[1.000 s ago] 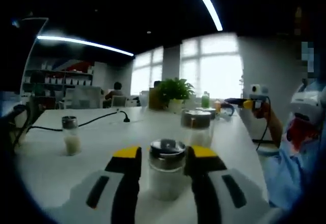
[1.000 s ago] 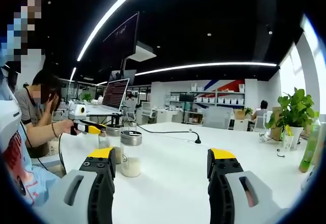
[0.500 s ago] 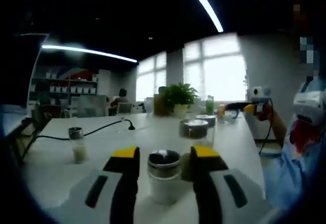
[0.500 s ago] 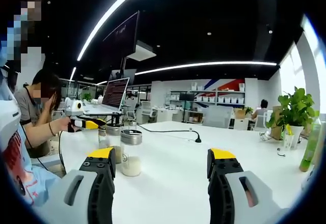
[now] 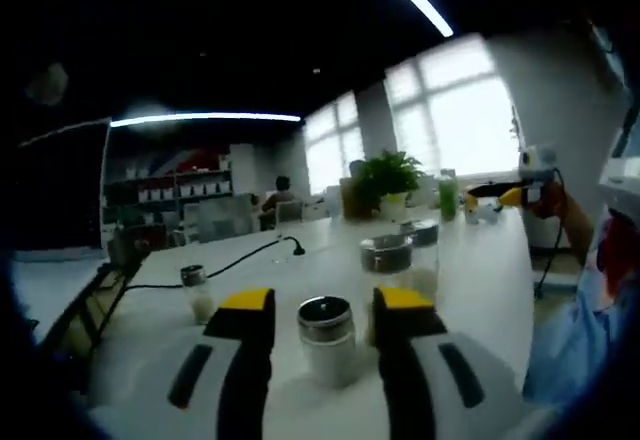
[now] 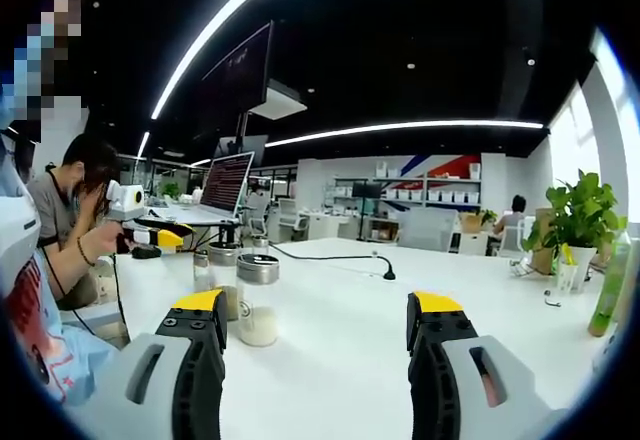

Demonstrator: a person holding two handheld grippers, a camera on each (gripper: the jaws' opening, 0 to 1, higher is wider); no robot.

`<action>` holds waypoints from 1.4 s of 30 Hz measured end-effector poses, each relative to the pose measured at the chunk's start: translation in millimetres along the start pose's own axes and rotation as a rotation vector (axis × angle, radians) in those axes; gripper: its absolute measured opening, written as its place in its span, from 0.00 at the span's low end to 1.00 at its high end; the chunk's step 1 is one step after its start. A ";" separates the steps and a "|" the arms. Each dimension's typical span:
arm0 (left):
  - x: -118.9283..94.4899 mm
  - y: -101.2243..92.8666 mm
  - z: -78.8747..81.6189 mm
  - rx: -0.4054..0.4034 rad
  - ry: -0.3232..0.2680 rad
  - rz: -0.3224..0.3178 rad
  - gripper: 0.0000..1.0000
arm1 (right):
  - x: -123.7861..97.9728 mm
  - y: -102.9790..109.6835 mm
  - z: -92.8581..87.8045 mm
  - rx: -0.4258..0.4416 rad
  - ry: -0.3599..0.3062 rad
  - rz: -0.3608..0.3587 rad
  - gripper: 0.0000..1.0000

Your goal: Rotate the seasoning bottle until the label or dispensing opening points toward the visible target arrow and the bottle remains upright within the marked orientation range

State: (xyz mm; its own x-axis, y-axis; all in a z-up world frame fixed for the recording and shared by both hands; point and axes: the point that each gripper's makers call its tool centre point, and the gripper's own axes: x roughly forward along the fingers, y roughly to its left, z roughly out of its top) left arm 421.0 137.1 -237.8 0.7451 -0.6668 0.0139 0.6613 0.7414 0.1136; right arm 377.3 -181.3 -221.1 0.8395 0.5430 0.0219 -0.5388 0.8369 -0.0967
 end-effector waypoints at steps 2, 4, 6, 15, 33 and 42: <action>-6.4 -5.1 4.7 -0.017 -0.014 -0.010 0.42 | 0.0 -0.1 -0.2 0.004 0.000 -0.001 0.75; -11.7 -6.1 9.5 -0.016 -0.027 0.013 0.42 | -0.1 0.8 -0.9 0.003 0.003 0.001 0.75; -16.4 -7.0 13.8 -0.016 -0.037 0.029 0.42 | -0.2 1.6 -0.6 -0.001 0.004 0.003 0.75; -24.6 -3.7 22.5 0.043 -0.009 0.140 0.46 | -0.4 3.0 3.5 -0.007 -0.003 0.007 0.75; -21.2 16.9 18.3 0.002 -0.025 0.263 0.50 | -2.0 -3.6 7.0 -0.025 -0.001 -0.014 0.75; -27.0 35.9 25.7 -0.070 -0.105 0.332 0.50 | 0.3 -4.2 6.7 -0.049 0.008 -0.017 0.75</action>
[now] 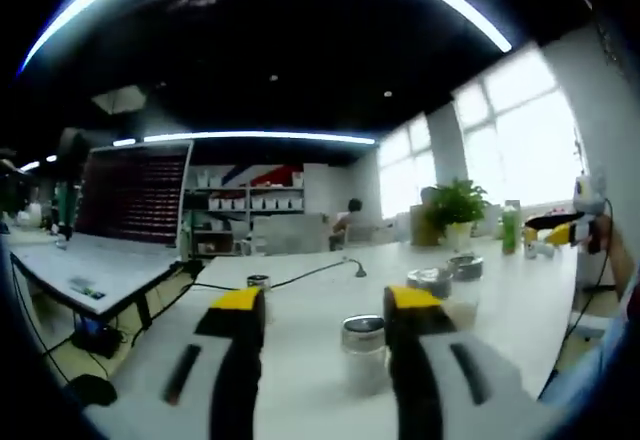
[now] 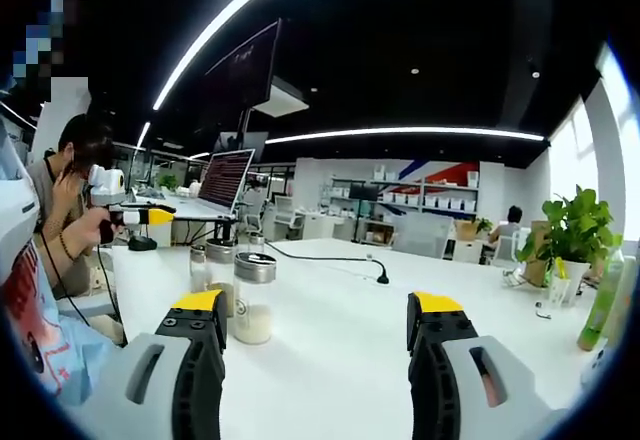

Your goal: Rotate the seasoning bottle until the label or dispensing opening points toward the visible target arrow and the bottle remains upright within the marked orientation range

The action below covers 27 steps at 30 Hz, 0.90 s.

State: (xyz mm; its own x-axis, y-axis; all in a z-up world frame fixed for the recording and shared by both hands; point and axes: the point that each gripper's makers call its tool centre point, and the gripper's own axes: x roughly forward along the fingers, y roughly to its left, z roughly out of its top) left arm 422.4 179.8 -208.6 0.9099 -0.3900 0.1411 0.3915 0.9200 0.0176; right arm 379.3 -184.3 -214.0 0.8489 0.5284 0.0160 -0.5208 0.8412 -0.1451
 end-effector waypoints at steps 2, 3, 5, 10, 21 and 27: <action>3.5 4.4 3.3 0.005 -0.008 0.008 0.50 | 1.6 -0.4 -2.9 0.009 0.005 0.003 0.75; 5.8 8.2 5.4 0.012 -0.016 0.022 0.51 | 2.1 0.2 -5.0 0.013 0.011 0.007 0.75; 13.3 15.8 6.7 0.021 -0.021 0.039 0.55 | 1.5 1.5 -7.2 0.014 0.023 0.011 0.75; 34.0 29.3 4.3 -0.012 -0.004 0.039 0.57 | -2.5 1.3 -4.9 -0.026 0.029 -0.001 0.76; 81.5 58.0 -6.1 0.006 0.018 0.074 0.58 | -5.1 4.2 -1.9 -0.036 0.025 0.000 0.76; 105.7 76.9 -22.2 0.063 0.019 0.107 0.59 | -8.4 5.4 5.7 -0.041 -0.004 -0.002 0.76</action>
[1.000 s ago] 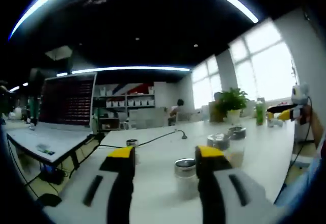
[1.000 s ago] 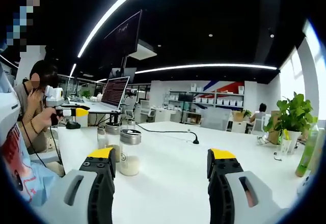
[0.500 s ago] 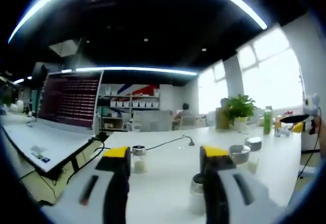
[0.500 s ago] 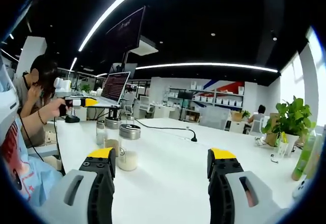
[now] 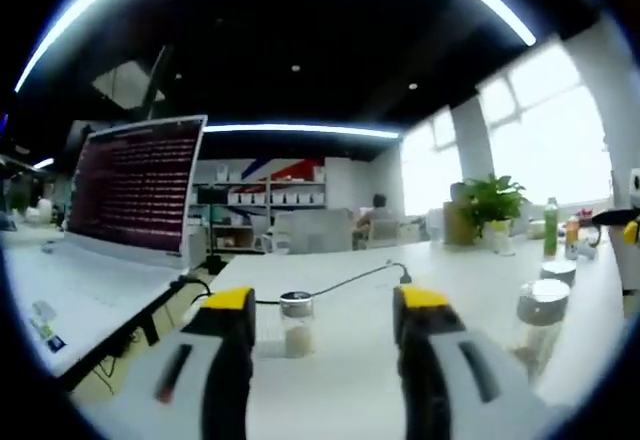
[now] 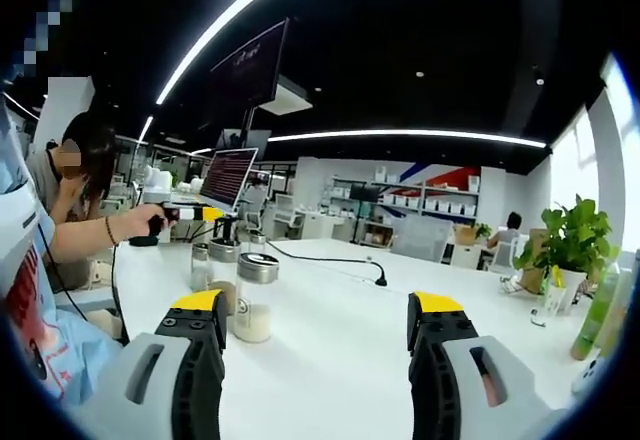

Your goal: Rotate the seasoning bottle until the label or dispensing opening points toward the visible target arrow and the bottle remains upright within the marked orientation range

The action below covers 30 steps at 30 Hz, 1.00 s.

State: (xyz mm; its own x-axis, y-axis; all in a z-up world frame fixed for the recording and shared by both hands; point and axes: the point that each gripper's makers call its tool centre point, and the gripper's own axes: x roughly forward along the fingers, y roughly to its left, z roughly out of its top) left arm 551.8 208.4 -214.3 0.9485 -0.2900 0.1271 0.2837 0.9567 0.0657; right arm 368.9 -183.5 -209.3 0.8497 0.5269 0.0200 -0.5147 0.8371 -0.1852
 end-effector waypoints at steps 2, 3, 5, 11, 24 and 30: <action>10.6 -0.8 -9.1 0.006 0.004 -0.004 0.59 | -0.6 -0.6 0.2 0.001 0.000 0.000 0.76; 13.6 0.8 -10.9 0.004 0.000 -0.003 0.59 | -1.0 -0.9 0.0 0.001 0.001 -0.001 0.76; 23.1 5.2 -16.1 -0.019 -0.004 0.001 0.59 | -1.9 -2.3 -0.7 -0.001 0.005 -0.004 0.76; 47.4 9.6 -30.2 -0.002 0.015 -0.015 0.57 | -2.5 -6.7 1.3 0.001 0.000 -0.013 0.76; 92.8 26.7 -58.9 -0.001 0.043 -0.047 0.56 | -0.5 -8.2 0.7 -0.010 0.008 -0.014 0.76; 110.6 33.6 -65.4 -0.033 0.045 -0.052 0.56 | 1.8 -9.4 -0.5 -0.007 0.014 -0.017 0.76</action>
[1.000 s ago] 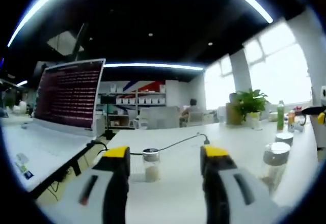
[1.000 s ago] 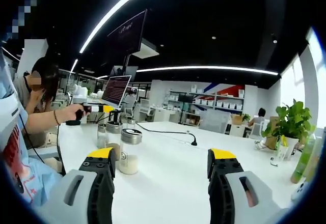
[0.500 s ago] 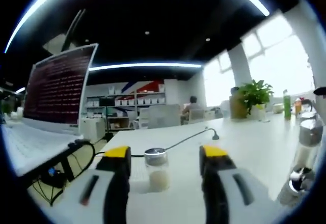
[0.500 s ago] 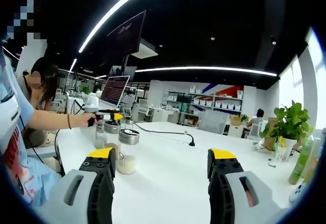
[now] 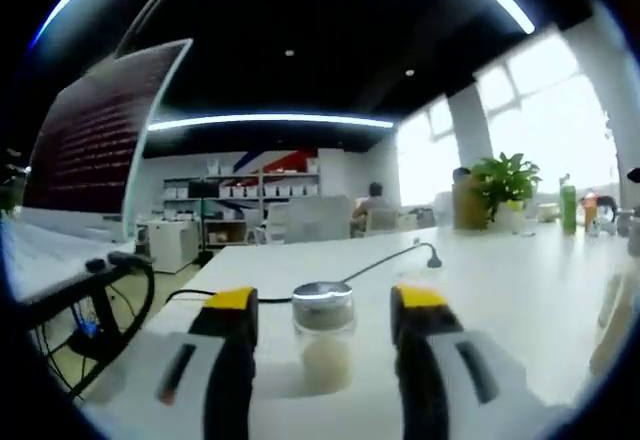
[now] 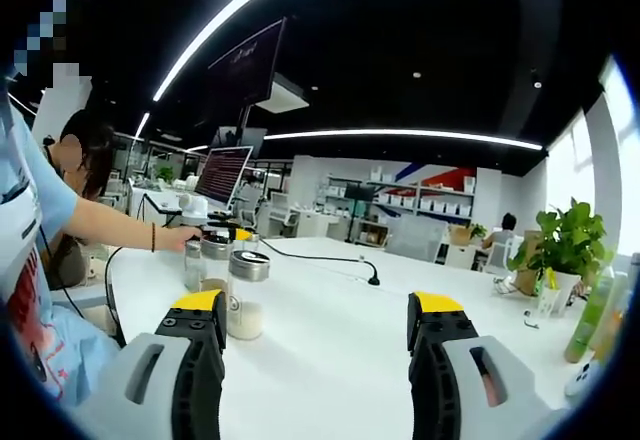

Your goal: Rotate the seasoning bottle until the label or dispensing opening points toward the visible target arrow and the bottle remains upright within the marked orientation range

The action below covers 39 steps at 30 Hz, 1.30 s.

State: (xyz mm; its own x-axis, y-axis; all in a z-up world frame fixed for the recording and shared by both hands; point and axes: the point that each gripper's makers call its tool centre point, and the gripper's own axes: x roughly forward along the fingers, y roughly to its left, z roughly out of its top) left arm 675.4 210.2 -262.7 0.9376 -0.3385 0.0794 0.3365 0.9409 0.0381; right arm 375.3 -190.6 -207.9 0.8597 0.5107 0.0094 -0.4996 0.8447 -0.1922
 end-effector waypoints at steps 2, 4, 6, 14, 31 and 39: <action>5.5 2.2 -3.1 -0.006 0.010 -0.003 0.55 | 1.3 1.3 0.1 0.001 0.000 0.006 0.76; 9.0 1.1 -6.8 -0.009 0.024 -0.011 0.54 | 2.5 1.8 -0.5 0.002 0.001 0.010 0.76; 12.8 2.7 -10.0 -0.011 0.034 -0.010 0.53 | 3.2 1.7 -1.6 0.004 0.004 0.011 0.76; 17.9 5.3 -27.6 0.008 0.095 0.014 0.47 | 1.0 -2.4 -2.6 0.011 0.000 0.003 0.76; 35.2 6.9 -25.1 -0.016 0.076 0.038 0.36 | 2.3 -6.0 -8.0 0.020 0.008 0.007 0.76; 35.7 13.5 -25.2 -0.038 0.079 0.043 0.36 | 4.0 -9.9 -9.0 0.023 0.011 0.005 0.76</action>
State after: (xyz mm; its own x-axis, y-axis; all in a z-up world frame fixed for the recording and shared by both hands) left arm 715.7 211.0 -284.4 0.9547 -0.2975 0.0008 0.2975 0.9547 -0.0014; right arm 384.7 -198.3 -214.8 0.8582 0.5133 -0.0022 -0.5062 0.8456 -0.1693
